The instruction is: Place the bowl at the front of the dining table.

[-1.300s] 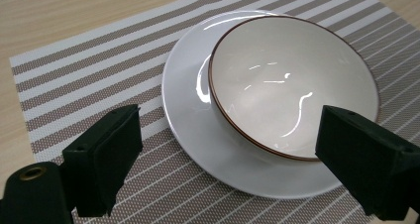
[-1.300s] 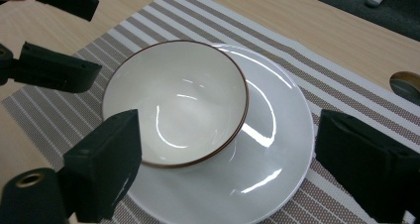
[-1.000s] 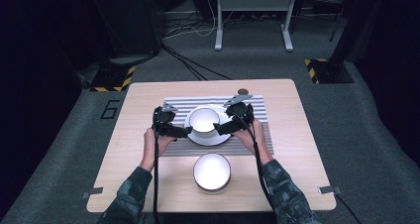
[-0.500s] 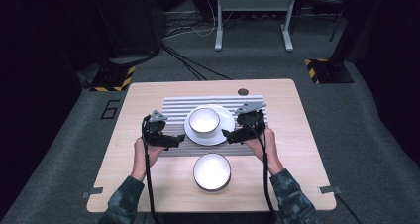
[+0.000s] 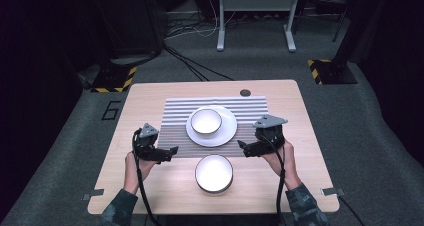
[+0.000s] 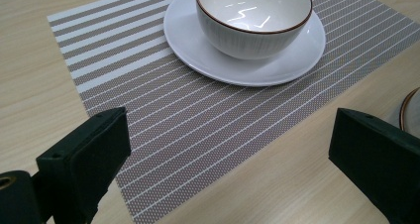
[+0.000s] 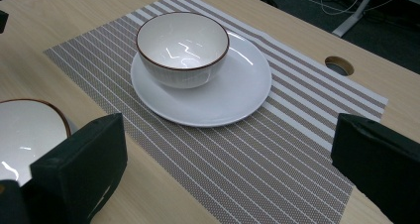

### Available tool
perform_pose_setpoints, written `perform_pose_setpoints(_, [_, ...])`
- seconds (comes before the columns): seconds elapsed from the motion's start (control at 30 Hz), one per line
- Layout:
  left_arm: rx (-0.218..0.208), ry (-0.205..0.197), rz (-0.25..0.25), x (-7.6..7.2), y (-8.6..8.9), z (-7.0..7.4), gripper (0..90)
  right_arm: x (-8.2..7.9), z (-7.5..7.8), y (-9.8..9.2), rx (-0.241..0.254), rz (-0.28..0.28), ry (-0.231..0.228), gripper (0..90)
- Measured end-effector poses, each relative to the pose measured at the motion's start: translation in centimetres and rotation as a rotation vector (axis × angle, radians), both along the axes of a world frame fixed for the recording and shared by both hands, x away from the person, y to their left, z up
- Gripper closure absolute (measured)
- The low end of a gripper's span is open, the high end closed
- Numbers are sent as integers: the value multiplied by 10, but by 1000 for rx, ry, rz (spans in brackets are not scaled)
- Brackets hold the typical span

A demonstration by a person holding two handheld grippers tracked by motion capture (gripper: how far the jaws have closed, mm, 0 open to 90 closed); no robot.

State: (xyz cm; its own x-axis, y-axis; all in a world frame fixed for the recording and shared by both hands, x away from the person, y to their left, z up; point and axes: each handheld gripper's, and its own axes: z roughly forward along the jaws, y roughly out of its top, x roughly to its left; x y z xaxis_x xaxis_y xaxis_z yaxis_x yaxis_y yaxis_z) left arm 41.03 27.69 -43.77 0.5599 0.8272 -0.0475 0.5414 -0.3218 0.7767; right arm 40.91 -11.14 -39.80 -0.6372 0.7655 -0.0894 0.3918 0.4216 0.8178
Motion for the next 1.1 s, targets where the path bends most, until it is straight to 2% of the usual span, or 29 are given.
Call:
perform_pose_setpoints(0.1, [6,-24,15,-8,4,-3,26,-5,-2,-7,10,-8,1,2])
perform_pose_setpoints(0.23, [3,-21,21,-13,7,-7,25,-12,-5,-19,11,-28,-2,3])
perform_pose_setpoints(0.53, [39,13,66,-29,24,-26,21,-27,-18,-44,1,-80,3,7])
perform_pose_setpoints(0.73, [56,30,83,-33,33,-32,20,-34,-29,-59,-3,-110,24,9])
perform_pose_setpoints(1.0, [45,53,130,-42,48,-45,22,-42,-44,-80,-9,-166,52,10])
perform_pose_setpoints(1.1, [57,60,146,-47,53,-52,21,-45,-50,-88,-13,-188,56,10])
